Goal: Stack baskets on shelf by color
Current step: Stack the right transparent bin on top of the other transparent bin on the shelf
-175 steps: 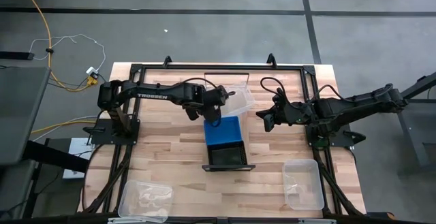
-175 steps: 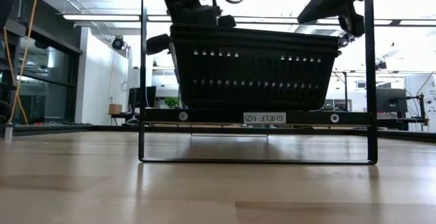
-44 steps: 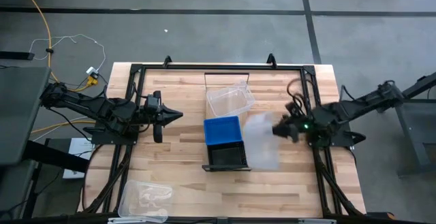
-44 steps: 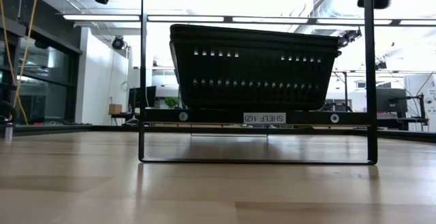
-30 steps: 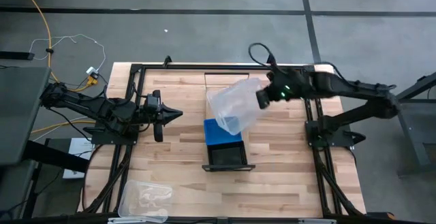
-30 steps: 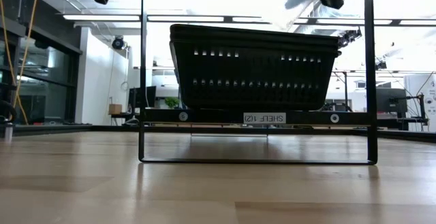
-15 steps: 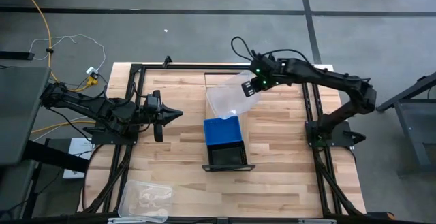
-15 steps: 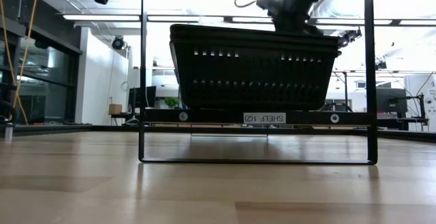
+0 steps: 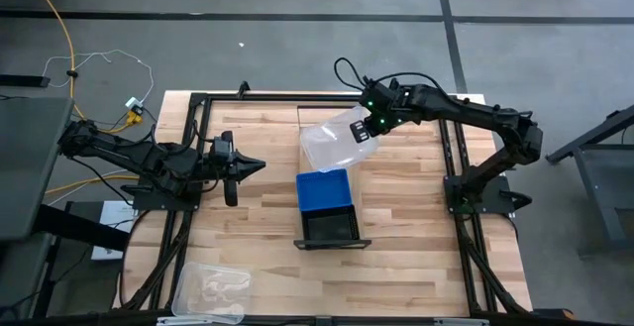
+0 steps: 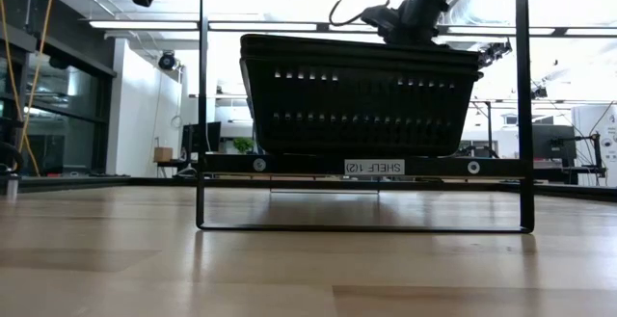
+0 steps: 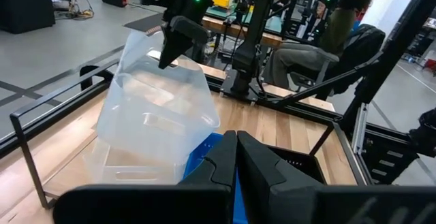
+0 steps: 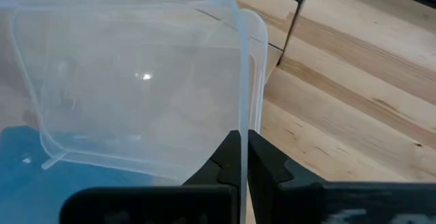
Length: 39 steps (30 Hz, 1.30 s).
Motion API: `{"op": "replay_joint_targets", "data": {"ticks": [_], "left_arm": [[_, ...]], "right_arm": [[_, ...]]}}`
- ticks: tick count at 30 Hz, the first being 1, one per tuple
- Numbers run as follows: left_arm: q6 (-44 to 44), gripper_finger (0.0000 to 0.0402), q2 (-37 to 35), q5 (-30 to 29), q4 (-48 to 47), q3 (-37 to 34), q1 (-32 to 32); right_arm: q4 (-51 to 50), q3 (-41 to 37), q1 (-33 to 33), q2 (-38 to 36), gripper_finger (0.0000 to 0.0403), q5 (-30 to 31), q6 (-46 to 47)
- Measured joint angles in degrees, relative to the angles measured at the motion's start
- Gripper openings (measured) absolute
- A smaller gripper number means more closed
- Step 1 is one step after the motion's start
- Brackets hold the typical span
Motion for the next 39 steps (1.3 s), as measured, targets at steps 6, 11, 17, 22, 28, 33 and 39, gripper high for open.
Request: {"op": "replay_joint_targets", "data": {"ticks": [6, 11, 17, 22, 28, 33, 39], "left_arm": [[0.00, 0.0000, 0.00, -0.80, 0.02, 0.00, 0.02], [0.00, 0.0000, 0.00, -0.82, 0.02, 0.00, 0.02], [0.00, 0.0000, 0.00, -0.84, 0.02, 0.00, 0.02], [0.00, 0.0000, 0.00, -0.86, 0.02, 0.00, 0.02], [0.00, 0.0000, 0.00, -0.86, 0.04, 0.00, 0.02], [0.00, 0.0000, 0.00, -0.86, 0.02, 0.00, 0.02], [0.02, 0.0000, 0.00, -0.86, 0.00, 0.02, 0.02]], "right_arm": [[-0.90, -0.02, -0.42, 0.00, 0.0000, -0.81, 0.00], [-0.90, -0.02, -0.39, 0.00, 0.0000, -0.85, -0.33], [-0.90, -0.04, -0.39, 0.00, 0.0000, -1.43, -0.56], [-0.88, -0.04, -0.39, 0.00, 0.0021, -1.83, -1.53], [-0.86, -0.07, -0.39, 0.00, 0.0091, -1.86, -1.91], [-0.28, -0.07, -0.39, -0.94, 0.0143, -4.11, -3.27], [-0.64, -0.07, -0.37, -4.58, 0.0168, -7.24, -4.72]]}}
